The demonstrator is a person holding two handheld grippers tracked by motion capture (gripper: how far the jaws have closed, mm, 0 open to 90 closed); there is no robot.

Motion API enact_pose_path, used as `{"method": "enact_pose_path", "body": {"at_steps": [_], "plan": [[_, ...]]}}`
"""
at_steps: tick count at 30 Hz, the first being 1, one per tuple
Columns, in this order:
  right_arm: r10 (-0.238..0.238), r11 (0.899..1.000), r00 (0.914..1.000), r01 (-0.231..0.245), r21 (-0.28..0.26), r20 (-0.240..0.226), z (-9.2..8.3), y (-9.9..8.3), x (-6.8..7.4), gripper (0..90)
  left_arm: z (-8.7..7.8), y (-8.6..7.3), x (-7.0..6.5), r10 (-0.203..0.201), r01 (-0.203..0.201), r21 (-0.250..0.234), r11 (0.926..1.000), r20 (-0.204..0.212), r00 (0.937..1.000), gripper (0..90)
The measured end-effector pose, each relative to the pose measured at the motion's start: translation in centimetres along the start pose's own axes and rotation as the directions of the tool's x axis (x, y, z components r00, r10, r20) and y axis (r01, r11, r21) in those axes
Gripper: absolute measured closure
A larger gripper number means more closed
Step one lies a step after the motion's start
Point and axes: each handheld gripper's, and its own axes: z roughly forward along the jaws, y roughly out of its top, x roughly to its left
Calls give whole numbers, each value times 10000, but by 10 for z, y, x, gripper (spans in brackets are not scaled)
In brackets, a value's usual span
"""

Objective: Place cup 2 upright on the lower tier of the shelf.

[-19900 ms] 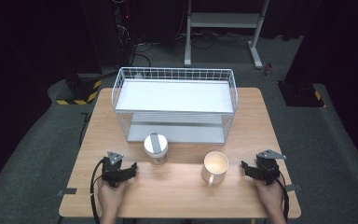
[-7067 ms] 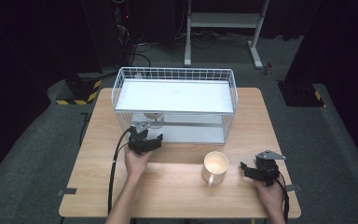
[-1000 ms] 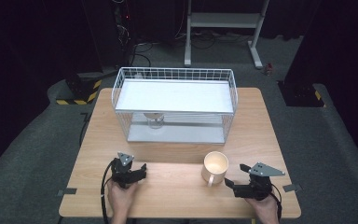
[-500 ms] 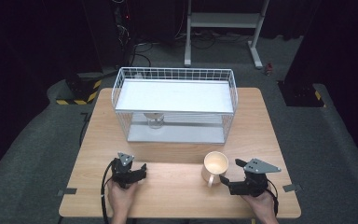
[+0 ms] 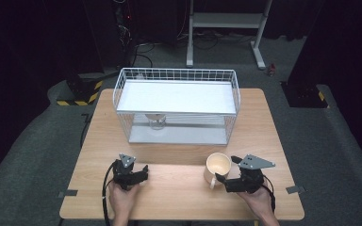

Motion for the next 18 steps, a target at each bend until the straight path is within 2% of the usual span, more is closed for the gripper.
{"method": "enact_pose_path", "body": {"at_steps": [18], "plan": [[-85, 9997, 10000, 84, 231, 43, 19, 8, 2, 86, 0, 0, 0, 3, -3, 3, 10000, 0, 10000, 190]]}}
